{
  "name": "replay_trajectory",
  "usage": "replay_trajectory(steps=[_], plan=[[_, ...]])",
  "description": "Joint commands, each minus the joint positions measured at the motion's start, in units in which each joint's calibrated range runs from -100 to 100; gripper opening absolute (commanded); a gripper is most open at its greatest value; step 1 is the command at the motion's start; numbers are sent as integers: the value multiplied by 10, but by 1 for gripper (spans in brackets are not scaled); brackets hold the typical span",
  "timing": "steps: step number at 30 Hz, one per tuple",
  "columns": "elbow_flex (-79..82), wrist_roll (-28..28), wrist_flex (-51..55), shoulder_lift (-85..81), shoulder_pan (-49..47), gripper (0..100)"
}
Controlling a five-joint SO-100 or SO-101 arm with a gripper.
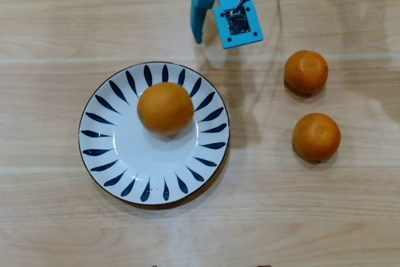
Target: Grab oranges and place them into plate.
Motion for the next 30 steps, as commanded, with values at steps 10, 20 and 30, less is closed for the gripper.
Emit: replay_trajectory(steps=[10, 20, 30], plan=[[15, -122, -137, 13, -244, 21], [253, -170, -502, 93, -307, 39], [255, -150, -506, 98, -293, 39]])
